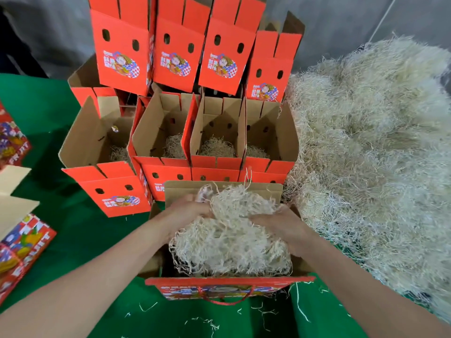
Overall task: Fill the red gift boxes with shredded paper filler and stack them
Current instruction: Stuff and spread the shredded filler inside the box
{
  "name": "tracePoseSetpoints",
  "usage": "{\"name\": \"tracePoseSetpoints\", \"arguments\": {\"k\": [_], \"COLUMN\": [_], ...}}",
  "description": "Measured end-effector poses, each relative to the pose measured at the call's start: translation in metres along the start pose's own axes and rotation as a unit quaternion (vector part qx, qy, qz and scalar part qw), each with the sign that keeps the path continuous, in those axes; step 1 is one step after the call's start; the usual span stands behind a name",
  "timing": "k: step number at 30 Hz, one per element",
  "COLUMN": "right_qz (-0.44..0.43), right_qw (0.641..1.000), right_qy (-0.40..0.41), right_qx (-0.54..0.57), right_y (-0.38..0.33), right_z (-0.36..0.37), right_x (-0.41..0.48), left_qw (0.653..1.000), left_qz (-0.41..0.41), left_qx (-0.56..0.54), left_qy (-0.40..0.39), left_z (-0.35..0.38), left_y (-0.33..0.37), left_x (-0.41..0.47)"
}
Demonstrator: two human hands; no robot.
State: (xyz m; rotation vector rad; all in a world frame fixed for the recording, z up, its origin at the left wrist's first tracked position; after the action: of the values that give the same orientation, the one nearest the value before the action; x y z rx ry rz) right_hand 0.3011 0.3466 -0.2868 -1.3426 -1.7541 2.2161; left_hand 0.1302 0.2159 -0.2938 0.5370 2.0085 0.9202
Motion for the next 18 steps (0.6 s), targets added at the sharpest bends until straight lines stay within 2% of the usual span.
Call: {"name": "tracePoseSetpoints", "arguments": {"k": [3,5,7,10,12,14,15,16,17,18], "right_qz": [-0.011,-0.006,-0.003,0.006,0.035,0.021,0.011,0.003,0.001,0.001], "right_qw": [0.998,0.997,0.999,0.995,0.987,0.990,0.993,0.994,0.996,0.998], "right_qy": [0.064,0.078,0.036,-0.080,-0.110,-0.074,-0.057,-0.044,-0.033,-0.021], "right_qx": [0.018,-0.007,-0.025,-0.064,-0.108,-0.114,-0.107,-0.096,-0.079,-0.061], "right_y": [-0.003,-0.002,-0.006,-0.013,-0.006,-0.003,-0.002,-0.002,-0.003,-0.003], "right_z": [-0.028,-0.033,-0.019,0.018,0.040,0.048,0.048,0.045,0.039,0.034], "right_x": [-0.005,-0.006,-0.011,-0.018,-0.015,-0.002,0.003,0.006,0.008,0.009], "left_qw": [0.991,0.988,0.993,0.995,0.995,0.990,0.975,0.955,0.940,0.943], "left_qz": [-0.037,-0.049,-0.040,0.000,-0.016,-0.070,-0.079,-0.064,-0.045,-0.035], "left_qx": [-0.097,-0.113,-0.084,-0.090,-0.087,-0.121,-0.172,-0.223,-0.254,-0.241], "left_qy": [0.086,0.089,0.079,0.053,0.050,-0.035,-0.114,-0.187,-0.224,-0.229], "left_z": [-0.039,-0.046,-0.037,-0.010,0.011,0.026,0.031,0.029,0.025,0.021], "left_y": [-0.017,-0.025,-0.023,-0.005,0.001,0.004,0.008,0.009,0.011,0.006], "left_x": [0.005,0.007,0.009,0.007,0.004,0.000,-0.005,-0.009,-0.014,-0.014]}}
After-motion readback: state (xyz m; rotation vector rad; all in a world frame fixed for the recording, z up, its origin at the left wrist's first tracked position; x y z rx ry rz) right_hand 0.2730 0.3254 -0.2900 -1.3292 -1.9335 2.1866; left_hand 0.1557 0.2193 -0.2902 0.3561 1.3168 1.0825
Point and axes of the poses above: each hand's wrist, its own x-axis towards the middle knuckle, its own z-axis out of the palm, y = z × x, the point moved 5 cm from there along x, towards the middle knuckle, and after that the axes turned 8 degrees about x, right-handed, at the moved point
